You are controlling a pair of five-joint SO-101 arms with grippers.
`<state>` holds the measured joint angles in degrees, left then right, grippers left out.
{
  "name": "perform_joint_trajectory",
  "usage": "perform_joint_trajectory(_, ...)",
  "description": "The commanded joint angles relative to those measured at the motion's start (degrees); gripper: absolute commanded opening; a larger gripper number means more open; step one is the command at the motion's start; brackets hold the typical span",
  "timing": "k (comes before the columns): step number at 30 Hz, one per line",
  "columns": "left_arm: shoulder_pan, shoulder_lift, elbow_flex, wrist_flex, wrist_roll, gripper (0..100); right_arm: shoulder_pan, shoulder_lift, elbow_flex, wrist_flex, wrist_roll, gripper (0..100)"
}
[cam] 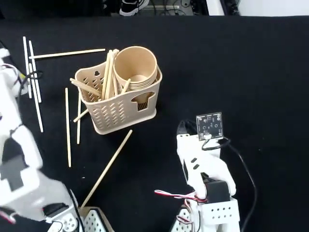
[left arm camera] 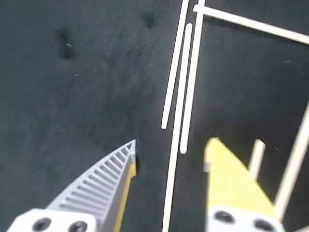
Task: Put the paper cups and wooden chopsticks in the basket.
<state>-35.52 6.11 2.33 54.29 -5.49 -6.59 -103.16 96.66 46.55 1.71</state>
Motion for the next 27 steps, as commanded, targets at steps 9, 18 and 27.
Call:
perform_joint_trajectory(9,0.0,46.8,-38.0,4.2,5.0,26,-0.7,-5.2,-0.2,0.2,-0.4,1.5)
perform_joint_trajectory(18,0.6,67.9,-83.3,36.7,5.0,3,-0.7,-5.1,-0.2,0.2,-0.4,1.5)
perform_joint_trajectory(27,2.7,67.4,-90.6,46.9,-0.5,3,-0.6,-5.1,-0.2,0.2,-0.3,1.5)
